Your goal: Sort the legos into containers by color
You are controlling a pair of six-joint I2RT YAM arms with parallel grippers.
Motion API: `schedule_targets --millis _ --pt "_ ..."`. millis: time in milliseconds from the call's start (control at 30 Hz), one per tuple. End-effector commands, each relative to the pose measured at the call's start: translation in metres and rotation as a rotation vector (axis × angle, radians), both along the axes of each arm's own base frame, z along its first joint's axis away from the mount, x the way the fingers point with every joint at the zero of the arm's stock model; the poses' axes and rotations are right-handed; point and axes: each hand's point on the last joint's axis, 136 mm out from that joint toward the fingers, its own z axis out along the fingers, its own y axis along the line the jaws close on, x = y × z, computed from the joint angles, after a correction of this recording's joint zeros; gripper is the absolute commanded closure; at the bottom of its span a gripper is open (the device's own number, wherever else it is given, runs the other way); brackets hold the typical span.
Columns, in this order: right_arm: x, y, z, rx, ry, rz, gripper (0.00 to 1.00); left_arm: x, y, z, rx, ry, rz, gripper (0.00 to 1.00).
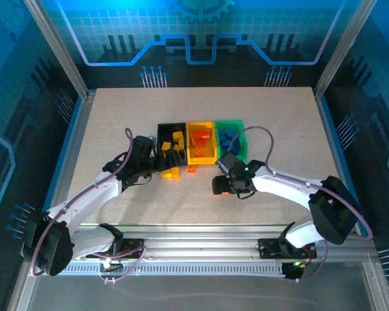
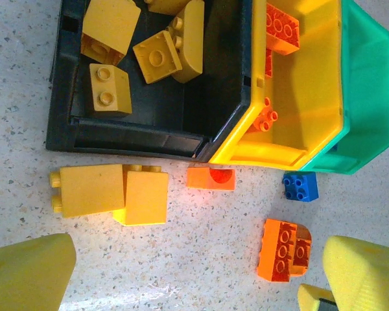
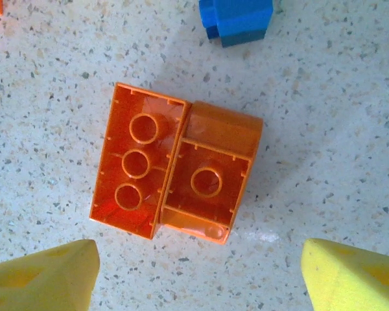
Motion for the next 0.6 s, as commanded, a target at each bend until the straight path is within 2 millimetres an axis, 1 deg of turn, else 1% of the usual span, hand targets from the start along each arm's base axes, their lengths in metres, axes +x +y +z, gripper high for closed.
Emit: schedule_targets --millis 0,100,167,267,300,367,467,567 --pt "0.015 -0.003 0.005 -0.010 0.003 -0.018 0.22 -0.003 0.001 0.003 -0.029 -0.002 0.006 0.01" --pt "0.020 -0.011 0.002 0.002 0.003 -0.065 0.31 -0.003 0.003 0.002 -0.027 0.003 0.007 0.01" --pt "0.021 -0.014 0.000 -0.017 0.001 -0.061 0.33 -0.003 0.004 0.001 -0.026 0.006 0.010 0.01" --pt "0.020 -0.023 -0.013 -0.056 0.043 -0.071 0.39 -0.003 0.005 0.000 -0.025 0.009 0.011 0.01" --pt "0.012 -0.033 -0.024 -0.086 0.074 -0.080 0.41 -0.003 0.005 -0.001 -0.025 0.010 0.011 0.01" --pt "0.009 -0.043 -0.031 -0.125 0.088 -0.096 0.44 -0.002 0.005 -0.001 -0.027 0.010 0.014 0.01" --pt "0.007 -0.063 -0.030 -0.199 0.073 -0.131 0.47 -0.001 0.006 -0.001 -0.030 0.011 0.016 0.01" --pt "0.006 -0.082 -0.023 -0.223 0.051 -0.175 0.48 -0.001 0.006 0.000 -0.030 0.012 0.014 0.01"
